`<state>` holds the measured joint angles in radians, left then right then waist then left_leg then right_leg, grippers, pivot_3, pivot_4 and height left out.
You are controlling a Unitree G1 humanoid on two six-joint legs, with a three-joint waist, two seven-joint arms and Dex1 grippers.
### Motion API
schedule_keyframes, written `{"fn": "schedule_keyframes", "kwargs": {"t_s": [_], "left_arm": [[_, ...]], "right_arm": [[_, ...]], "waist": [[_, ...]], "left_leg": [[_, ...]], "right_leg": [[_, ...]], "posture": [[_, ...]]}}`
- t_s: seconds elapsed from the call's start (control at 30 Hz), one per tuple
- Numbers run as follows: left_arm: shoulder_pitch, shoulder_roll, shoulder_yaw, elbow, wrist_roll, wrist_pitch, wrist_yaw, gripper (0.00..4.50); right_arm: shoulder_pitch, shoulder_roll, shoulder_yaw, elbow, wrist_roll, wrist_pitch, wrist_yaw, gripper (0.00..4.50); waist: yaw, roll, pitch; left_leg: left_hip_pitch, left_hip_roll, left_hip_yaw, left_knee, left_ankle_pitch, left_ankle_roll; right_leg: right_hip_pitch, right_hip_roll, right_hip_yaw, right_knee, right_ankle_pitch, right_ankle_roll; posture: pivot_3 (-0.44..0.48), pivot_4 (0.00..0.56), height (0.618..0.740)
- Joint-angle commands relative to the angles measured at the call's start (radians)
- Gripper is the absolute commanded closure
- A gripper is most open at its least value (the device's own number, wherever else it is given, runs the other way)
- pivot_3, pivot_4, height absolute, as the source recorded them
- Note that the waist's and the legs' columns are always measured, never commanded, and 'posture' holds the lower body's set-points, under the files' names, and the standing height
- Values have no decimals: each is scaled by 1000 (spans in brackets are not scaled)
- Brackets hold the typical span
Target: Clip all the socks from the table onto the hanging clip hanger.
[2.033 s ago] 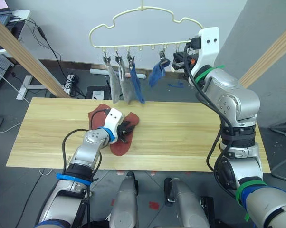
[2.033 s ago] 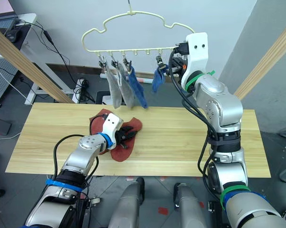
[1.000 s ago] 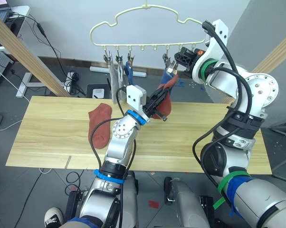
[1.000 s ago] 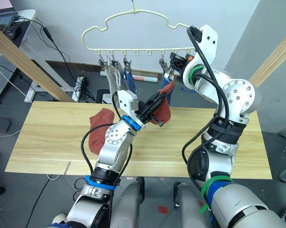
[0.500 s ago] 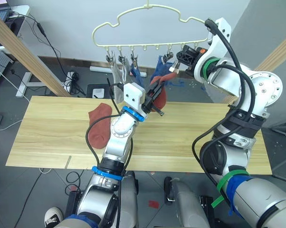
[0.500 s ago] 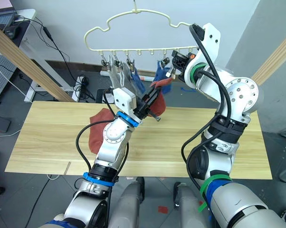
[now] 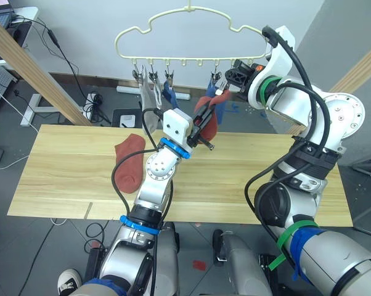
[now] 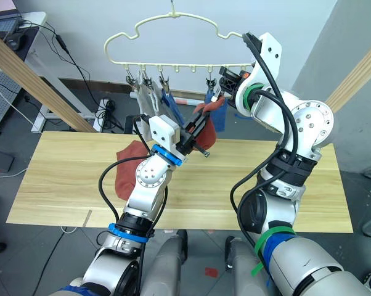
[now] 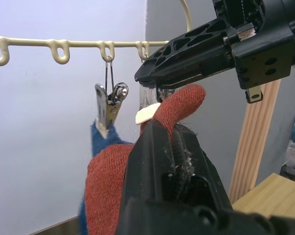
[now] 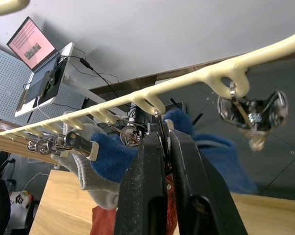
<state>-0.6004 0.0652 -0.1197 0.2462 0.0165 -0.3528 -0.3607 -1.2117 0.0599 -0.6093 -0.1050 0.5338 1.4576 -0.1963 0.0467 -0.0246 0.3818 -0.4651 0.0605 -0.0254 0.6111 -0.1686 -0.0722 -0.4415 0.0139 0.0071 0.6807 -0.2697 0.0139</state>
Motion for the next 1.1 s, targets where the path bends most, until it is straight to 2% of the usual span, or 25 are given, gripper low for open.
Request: {"fn": "schedule_keyframes", "kwargs": {"t_s": [0.03, 0.3, 0.53, 0.6, 0.7, 0.83, 0.93, 1.0, 1.07, 1.1], "left_arm": [[-9, -2, -10, -15, 6, -18, 7, 4500], [-18, 9, -19, 4, 6, 2, -12, 4500], [-30, 9, -21, 38, 1, 13, -21, 4500], [-28, 4, -10, 42, -43, 47, -48, 4500], [-12, 18, 11, 41, -90, 111, -81, 3758], [14, 57, 28, 15, -102, 178, -95, 2482], [70, 92, 60, -93, -204, 344, -143, 1573], [117, 115, 89, -213, -258, 512, -121, 1573], [145, 133, 110, -300, -249, 612, -61, 1573], [157, 145, 133, -349, -272, 679, -43, 1551]], "right_arm": [[17, -13, -24, 3, -6, 19, -8, 3247], [0, -46, -5, -1, 73, 56, 114, 131], [4, -129, 15, -70, 190, 118, 266, 40], [45, -144, 12, -139, 220, 130, 290, 40], [194, -194, 117, -287, 200, 68, 307, 0], [372, -226, 248, -418, 148, -81, 306, 0], [528, -268, 404, -490, 16, -283, 290, 0], [599, -265, 484, -504, -83, -414, 245, 0], [640, -272, 548, -508, -155, -516, 232, 0], [654, -249, 563, -506, -183, -572, 213, 181]], "waist": [[-2, 0, 0], [-32, 0, 0], [-48, 0, 0], [-48, 0, 0], [-45, 0, 0], [-51, 0, 0], [-56, 0, 0], [-59, 0, 0], [-58, 0, 0], [-58, 0, 0]], "left_leg": [[0, 0, 0, 0, 0, 0], [-3, 1, 2, -1, 0, 0], [-3, 1, 3, -2, 0, 0], [-3, 1, 3, -2, 0, 0], [-3, 1, 2, -2, 0, 0], [-3, 0, 4, -2, 0, 0], [-2, 1, 5, -2, 0, 0], [-2, 2, 4, -2, 0, 0], [-2, 3, 4, -2, 0, -1], [-2, 3, 3, -1, 1, -1]], "right_leg": [[0, 0, 0, 0, 0, 0], [-5, 0, 0, 0, 3, -5], [-5, 1, 0, 0, 3, -5], [-5, 1, 0, 0, 3, -5], [-5, 1, 0, 0, 3, -5], [-5, 1, 2, 0, 3, -5], [-6, 1, 2, 2, 2, -3], [-6, 2, 2, 2, 0, 0], [-6, 2, 3, 3, 0, 0], [-6, 2, 3, 3, 0, 0]], "posture": [[22, 415, 740], [28, 408, 740], [24, 401, 740], [23, 400, 740], [28, 399, 740], [33, 398, 740], [51, 404, 740], [61, 405, 740], [61, 405, 740], [76, 410, 740]]}}
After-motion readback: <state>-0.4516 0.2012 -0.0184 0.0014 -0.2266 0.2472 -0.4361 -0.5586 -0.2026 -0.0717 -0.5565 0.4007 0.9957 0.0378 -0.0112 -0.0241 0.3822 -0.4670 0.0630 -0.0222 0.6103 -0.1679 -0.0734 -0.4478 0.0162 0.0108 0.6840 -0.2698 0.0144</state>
